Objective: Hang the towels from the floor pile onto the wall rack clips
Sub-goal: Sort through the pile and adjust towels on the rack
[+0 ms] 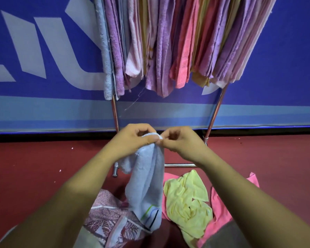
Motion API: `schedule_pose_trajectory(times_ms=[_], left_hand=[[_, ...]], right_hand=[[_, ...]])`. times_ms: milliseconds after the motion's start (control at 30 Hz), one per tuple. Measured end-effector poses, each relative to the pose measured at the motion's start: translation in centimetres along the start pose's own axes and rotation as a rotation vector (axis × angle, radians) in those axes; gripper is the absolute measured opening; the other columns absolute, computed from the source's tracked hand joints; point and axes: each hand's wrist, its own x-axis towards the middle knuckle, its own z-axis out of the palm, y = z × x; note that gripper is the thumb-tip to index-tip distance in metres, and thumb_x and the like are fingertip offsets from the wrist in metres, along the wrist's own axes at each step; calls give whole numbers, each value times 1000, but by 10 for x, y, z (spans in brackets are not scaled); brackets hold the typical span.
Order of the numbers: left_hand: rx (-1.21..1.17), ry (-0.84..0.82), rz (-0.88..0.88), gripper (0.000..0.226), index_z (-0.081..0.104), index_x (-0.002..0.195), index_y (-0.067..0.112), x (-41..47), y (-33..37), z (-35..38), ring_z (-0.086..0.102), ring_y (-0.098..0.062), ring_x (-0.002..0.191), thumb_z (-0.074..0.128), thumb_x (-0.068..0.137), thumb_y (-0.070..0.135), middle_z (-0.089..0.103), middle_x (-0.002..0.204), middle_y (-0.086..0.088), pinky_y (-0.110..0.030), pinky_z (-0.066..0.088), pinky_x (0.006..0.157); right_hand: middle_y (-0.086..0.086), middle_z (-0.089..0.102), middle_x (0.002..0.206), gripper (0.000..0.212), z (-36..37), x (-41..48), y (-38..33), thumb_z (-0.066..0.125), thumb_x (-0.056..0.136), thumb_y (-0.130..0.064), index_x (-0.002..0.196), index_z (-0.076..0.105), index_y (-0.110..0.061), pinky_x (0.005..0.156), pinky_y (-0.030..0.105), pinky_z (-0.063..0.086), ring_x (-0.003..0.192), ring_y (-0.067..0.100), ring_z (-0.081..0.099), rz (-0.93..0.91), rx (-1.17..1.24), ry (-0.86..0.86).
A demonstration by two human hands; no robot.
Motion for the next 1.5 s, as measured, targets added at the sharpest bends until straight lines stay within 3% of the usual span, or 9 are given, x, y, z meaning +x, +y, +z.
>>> schedule_pose_trajectory(times_ms=[200, 333, 467, 667, 800, 1000, 1133, 1367, 1500], left_hand=[[276, -128, -150, 13, 70, 79, 22, -5, -19, -34, 52, -5, 67, 80, 81, 29, 65, 71, 3, -30, 43, 69], [23, 129, -123, 9, 71, 80, 13, -4, -16, -36, 52, -8, 67, 75, 85, 20, 64, 70, 2, -22, 42, 66], [-400, 189, -81, 6, 73, 84, 20, 3, -10, -15, 54, -21, 78, 75, 81, 25, 63, 80, -8, -34, 42, 79], [-180, 93, -50, 33, 58, 97, 20, 10, -10, 3, 45, -26, 72, 66, 82, 49, 56, 74, -16, -41, 33, 71], [-167, -25, -38, 35, 52, 107, 22, 9, -11, 3, 39, -27, 66, 61, 85, 48, 53, 72, -10, -50, 32, 60], [-287, -125, -102, 59, 43, 125, 17, 9, -9, -2, 64, -20, 88, 76, 77, 28, 69, 99, -22, -31, 48, 85], [-148, -134, -118, 32, 59, 113, -3, 9, -10, 3, 62, -16, 91, 72, 86, 7, 71, 98, -14, -36, 45, 90], [-99, -76, -28, 22, 67, 94, 10, 9, -9, 0, 57, -16, 82, 75, 82, 27, 68, 85, -9, -37, 42, 79], [-29, -294, -174, 38, 64, 103, 11, 8, -30, 2, 61, -17, 85, 78, 78, 36, 71, 95, -7, -37, 49, 79]], right_hand=[[5, 58, 67, 13, -25, 9, -3, 70, 91, -11, 80, 67, -4, 57, 22, 41, 62, 15, 48, 9, 304, 292], [-4, 45, 59, 16, -41, 10, 8, 67, 88, -15, 74, 60, -11, 48, 19, 30, 54, 8, 36, 102, 120, 404], [-3, 53, 62, 11, -31, 13, 12, 70, 81, -8, 76, 62, -15, 58, 26, 33, 57, 11, 41, 136, 191, 218], [16, 64, 85, 26, -9, 7, 0, 71, 87, -13, 109, 66, -1, 56, 27, 37, 61, 21, 44, 103, 294, -221], [1, 54, 74, 29, 0, 8, 7, 78, 85, -25, 110, 69, -14, 59, 23, 36, 62, 10, 42, 33, 73, -177], [3, 52, 64, 27, -8, 9, 6, 82, 81, -18, 77, 63, 1, 50, 23, 26, 50, 9, 34, 27, 174, 4], [2, 45, 55, 21, -10, 12, 8, 80, 82, -13, 79, 63, -1, 50, 28, 22, 48, 16, 28, 58, 307, 14], [0, 47, 54, 17, -14, 8, 3, 73, 90, -14, 86, 69, 2, 51, 26, 27, 52, 18, 33, 33, 184, -79], [-7, 51, 53, 12, -13, 11, 5, 71, 91, -12, 84, 68, -3, 49, 20, 31, 48, 9, 37, -15, 182, -3]])
